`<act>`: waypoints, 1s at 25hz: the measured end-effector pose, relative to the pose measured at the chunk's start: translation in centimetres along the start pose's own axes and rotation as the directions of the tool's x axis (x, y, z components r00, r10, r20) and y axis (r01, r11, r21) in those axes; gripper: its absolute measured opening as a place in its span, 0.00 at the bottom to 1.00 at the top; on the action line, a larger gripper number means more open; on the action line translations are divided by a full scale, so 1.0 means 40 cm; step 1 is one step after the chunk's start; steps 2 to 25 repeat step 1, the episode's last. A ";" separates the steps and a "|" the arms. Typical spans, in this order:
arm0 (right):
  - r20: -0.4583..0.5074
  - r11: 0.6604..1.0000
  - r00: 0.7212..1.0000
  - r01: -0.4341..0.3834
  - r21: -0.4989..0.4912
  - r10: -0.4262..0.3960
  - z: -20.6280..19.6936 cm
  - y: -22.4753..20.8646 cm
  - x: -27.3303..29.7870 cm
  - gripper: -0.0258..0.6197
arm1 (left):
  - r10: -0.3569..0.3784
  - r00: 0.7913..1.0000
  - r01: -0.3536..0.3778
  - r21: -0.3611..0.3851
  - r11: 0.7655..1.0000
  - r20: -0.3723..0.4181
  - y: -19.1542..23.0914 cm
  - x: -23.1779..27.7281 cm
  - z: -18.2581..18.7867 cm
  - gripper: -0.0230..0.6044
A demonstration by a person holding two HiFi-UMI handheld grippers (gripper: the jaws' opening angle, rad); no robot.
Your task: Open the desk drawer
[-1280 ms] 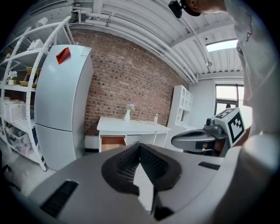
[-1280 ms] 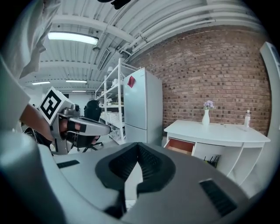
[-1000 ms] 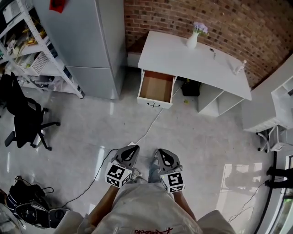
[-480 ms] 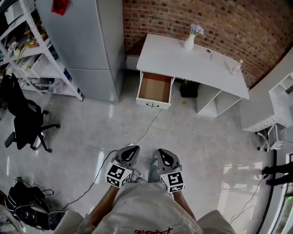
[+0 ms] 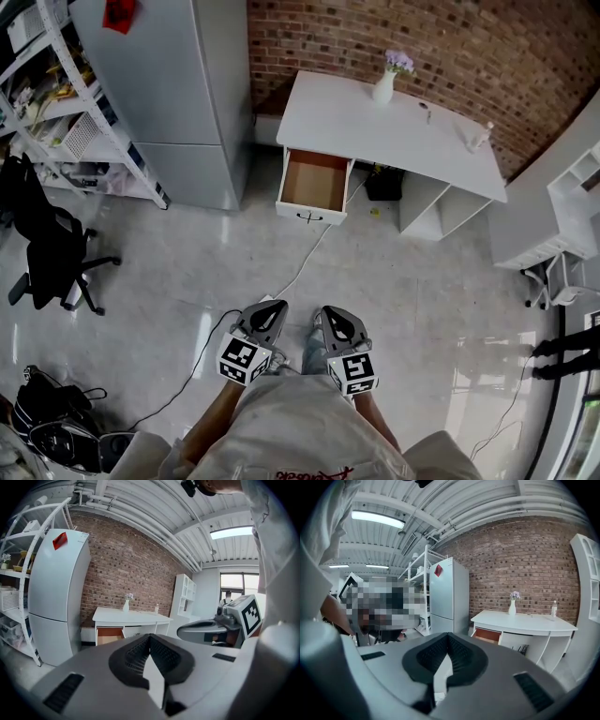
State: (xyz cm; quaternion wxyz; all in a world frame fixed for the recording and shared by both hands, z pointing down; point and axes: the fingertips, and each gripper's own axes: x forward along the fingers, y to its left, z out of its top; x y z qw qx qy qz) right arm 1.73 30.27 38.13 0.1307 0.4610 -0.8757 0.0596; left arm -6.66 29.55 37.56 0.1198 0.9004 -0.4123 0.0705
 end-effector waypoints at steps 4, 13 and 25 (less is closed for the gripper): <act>0.000 1.000 1.000 0.001 0.000 -0.001 0.000 -0.001 -0.002 0.07 | 0.000 1.000 0.000 -0.001 1.000 -0.001 0.000 0.001 0.000 0.06; 0.000 1.000 1.000 0.001 0.000 -0.001 0.000 -0.001 -0.002 0.07 | 0.000 1.000 0.000 -0.001 1.000 -0.001 0.000 0.001 0.000 0.06; 0.000 1.000 1.000 0.001 0.000 -0.001 0.000 -0.001 -0.002 0.07 | 0.000 1.000 0.000 -0.001 1.000 -0.001 0.000 0.001 0.000 0.06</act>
